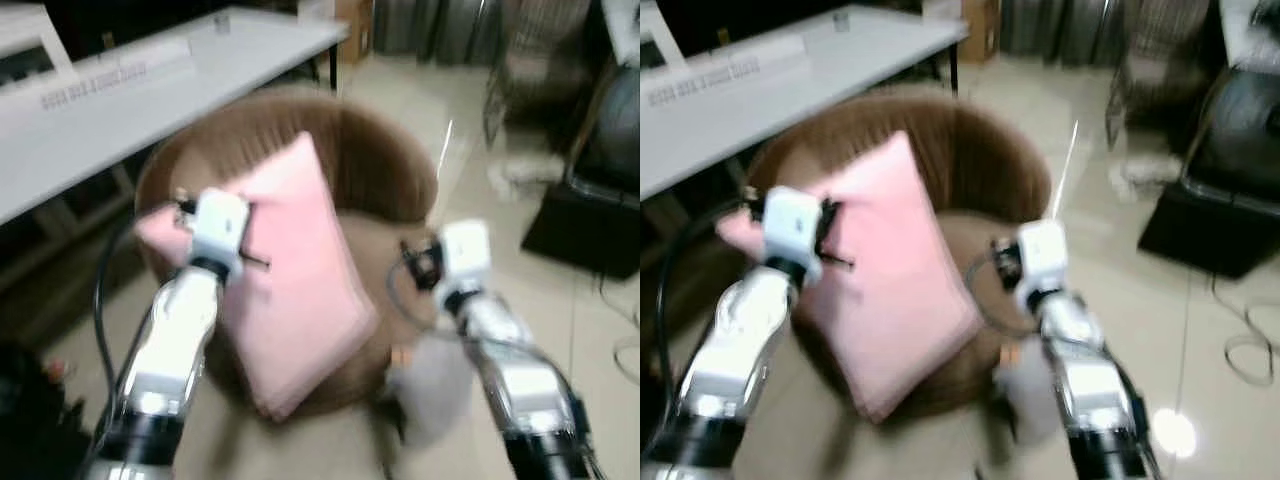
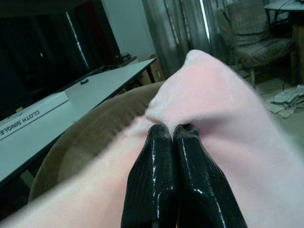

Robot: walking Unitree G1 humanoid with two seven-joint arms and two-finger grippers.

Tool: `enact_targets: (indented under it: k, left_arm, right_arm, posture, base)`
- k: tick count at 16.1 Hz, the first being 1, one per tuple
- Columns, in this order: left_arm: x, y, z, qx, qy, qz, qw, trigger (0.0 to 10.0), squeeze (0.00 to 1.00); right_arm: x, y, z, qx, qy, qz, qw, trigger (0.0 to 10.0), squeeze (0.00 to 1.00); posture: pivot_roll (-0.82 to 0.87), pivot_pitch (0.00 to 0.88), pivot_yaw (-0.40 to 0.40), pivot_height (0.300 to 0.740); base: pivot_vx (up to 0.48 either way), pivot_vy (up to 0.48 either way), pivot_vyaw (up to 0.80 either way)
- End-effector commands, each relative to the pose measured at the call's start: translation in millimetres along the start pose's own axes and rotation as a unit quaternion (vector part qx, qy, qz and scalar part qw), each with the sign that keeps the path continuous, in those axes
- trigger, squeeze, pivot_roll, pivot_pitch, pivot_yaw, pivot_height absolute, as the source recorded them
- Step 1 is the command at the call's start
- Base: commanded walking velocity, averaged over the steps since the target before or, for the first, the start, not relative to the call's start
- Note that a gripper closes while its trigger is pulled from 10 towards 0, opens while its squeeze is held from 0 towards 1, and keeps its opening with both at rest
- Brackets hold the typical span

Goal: Move the pillow to the sofa from floor

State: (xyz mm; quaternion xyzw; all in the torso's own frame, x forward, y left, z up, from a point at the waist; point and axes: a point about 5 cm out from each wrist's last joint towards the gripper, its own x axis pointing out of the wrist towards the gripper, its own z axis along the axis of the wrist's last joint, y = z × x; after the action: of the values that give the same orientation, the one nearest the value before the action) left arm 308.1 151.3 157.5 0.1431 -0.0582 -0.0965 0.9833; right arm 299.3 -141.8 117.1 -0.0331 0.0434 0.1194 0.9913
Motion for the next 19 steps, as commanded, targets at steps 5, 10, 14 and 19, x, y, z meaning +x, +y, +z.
enact_targets:
  k: [5, 10, 14, 19]
  left_arm:
    - [1.6, 15.1, 8.9, 0.016, -0.021, 0.017, 1.000, 10.0, 0.00]
    - [2.2, 12.5, 7.6, 0.017, -0.019, 0.008, 1.000, 10.0, 0.00]
    - [3.9, 12.0, 8.1, 0.018, -0.021, 0.004, 1.000, 10.0, 0.00]
    - [5.8, 12.8, 9.0, 0.019, -0.022, 0.000, 1.000, 10.0, 0.00]
  right_arm:
    - [3.6, 11.9, 2.4, 0.004, -0.008, 0.016, 1.000, 10.0, 0.00]
    - [4.5, 11.2, 0.4, 0.005, -0.005, 0.009, 1.000, 10.0, 0.00]
    - [4.7, 10.4, 0.4, 0.006, -0.006, 0.005, 1.000, 10.0, 0.00]
    - [5.1, 10.7, -0.8, 0.008, -0.005, 0.001, 1.000, 10.0, 0.00]
  posture:
    - [0.04, 0.000, 0.056, 0.740]
    - [0.04, 0.000, 0.060, 0.740]
    - [0.03, 0.000, 0.068, 0.740]
    - [0.03, 0.000, 0.080, 0.740]
  base:
    - [0.342, 0.000, 0.00]
    - [0.341, 0.000, 0.00]
    - [0.342, 0.000, 0.00]
    - [0.340, 0.000, 0.00]
